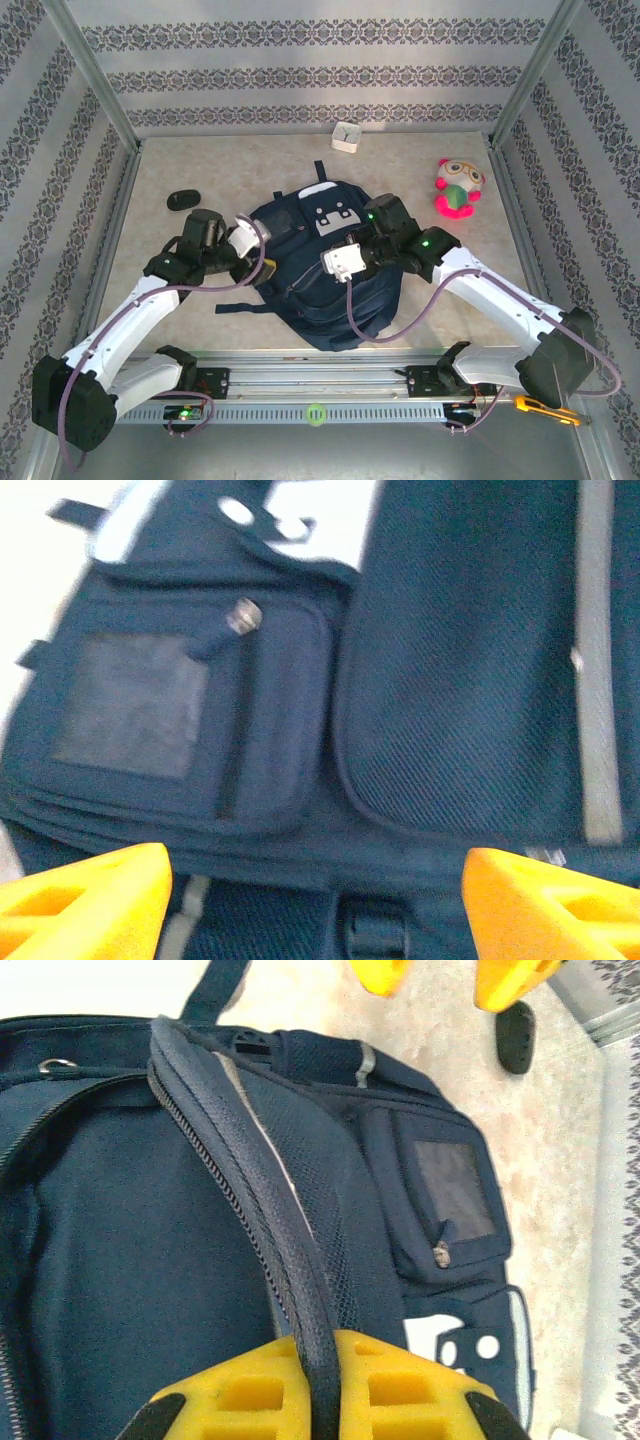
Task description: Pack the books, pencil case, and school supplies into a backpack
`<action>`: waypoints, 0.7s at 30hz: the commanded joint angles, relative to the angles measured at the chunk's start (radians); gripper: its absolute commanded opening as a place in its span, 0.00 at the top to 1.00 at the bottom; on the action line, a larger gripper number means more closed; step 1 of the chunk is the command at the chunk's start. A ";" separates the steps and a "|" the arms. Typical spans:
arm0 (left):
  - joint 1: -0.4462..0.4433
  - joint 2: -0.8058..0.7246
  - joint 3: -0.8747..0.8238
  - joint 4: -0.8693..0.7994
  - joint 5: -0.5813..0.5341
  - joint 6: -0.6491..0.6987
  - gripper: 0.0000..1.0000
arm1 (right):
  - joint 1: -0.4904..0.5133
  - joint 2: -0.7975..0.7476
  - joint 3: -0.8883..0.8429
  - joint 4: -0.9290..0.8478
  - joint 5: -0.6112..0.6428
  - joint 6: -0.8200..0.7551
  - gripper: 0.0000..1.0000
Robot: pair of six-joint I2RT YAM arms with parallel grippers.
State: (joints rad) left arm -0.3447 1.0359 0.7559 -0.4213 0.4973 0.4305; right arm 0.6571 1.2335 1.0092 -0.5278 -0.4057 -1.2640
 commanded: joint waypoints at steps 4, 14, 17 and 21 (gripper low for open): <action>-0.090 0.064 0.003 -0.193 0.050 0.274 0.26 | 0.013 -0.031 -0.057 -0.034 -0.004 0.016 1.00; -0.256 0.161 -0.073 -0.037 -0.159 0.149 0.28 | 0.007 -0.107 -0.024 -0.236 0.002 0.195 0.47; -0.265 0.172 -0.098 -0.005 -0.169 0.133 0.34 | 0.004 -0.150 -0.032 -0.211 -0.022 0.367 0.42; -0.299 0.180 -0.117 0.090 -0.140 0.090 0.37 | 0.003 -0.168 -0.050 -0.145 -0.043 0.557 0.40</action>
State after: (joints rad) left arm -0.6029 1.2083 0.6579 -0.4576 0.3534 0.5697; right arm 0.6693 1.0767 0.9535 -0.7059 -0.4004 -0.9348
